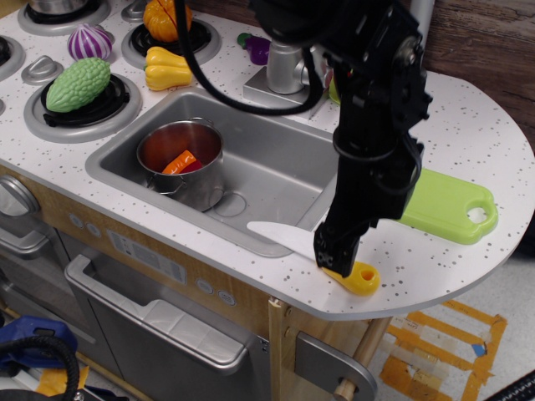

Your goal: Put knife on cutting board

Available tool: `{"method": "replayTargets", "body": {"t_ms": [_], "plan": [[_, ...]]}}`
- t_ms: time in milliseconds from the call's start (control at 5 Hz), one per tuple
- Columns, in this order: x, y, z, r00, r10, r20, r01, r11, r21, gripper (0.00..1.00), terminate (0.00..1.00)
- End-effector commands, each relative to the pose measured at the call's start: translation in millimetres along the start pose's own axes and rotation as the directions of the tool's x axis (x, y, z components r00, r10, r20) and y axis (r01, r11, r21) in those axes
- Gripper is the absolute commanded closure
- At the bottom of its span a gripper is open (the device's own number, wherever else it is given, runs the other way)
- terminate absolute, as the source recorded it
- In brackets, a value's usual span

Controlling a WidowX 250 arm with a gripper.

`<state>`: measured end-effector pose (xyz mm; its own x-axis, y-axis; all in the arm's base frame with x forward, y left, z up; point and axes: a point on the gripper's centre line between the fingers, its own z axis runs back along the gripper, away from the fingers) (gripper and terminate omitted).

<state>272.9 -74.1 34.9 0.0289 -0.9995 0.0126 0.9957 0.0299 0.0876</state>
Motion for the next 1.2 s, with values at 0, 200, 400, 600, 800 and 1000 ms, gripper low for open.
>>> {"method": "replayTargets", "body": {"t_ms": [0,200,400,600,800,1000], "plan": [[-7,5,-7,0.999,0.016,0.036,-0.017,1.000,0.023,0.00,0.00],[-8,4,-15,0.999,0.019,0.045,-0.020,0.999,0.027,0.00,0.00],[-9,3,-23,0.997,0.027,0.069,-0.029,0.999,0.033,0.00,0.00],[-10,3,-26,0.995,0.030,0.096,-0.033,0.999,0.033,0.00,0.00],[-11,2,-29,0.991,0.048,0.126,-0.053,0.998,0.033,0.00,0.00],[-9,2,-29,0.992,0.053,0.112,-0.058,0.998,0.039,1.00,0.00]]}}
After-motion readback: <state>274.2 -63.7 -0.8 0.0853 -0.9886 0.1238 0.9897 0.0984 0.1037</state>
